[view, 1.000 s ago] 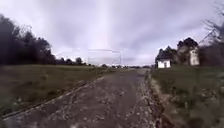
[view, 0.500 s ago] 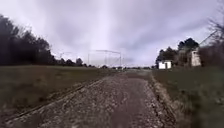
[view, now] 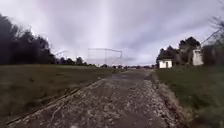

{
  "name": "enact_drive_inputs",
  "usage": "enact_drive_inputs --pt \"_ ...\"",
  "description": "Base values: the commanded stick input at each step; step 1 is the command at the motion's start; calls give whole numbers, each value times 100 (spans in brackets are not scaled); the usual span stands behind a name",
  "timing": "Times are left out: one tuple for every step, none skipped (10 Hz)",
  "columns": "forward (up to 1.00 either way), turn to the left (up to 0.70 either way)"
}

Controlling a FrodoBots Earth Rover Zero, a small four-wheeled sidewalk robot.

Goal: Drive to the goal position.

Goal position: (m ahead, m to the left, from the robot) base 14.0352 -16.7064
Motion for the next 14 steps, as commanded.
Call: enact_drive_inputs --pt "70 0" --pt "70 0" --pt "70 0" --pt "70 -24" --pt "70 -27" --pt "70 -29" --pt "70 -32" --pt "70 -32" --pt "70 -32" --pt "70 -29" --pt "70 -6" --pt "70 -4" --pt "70 -3" --pt "70 0"
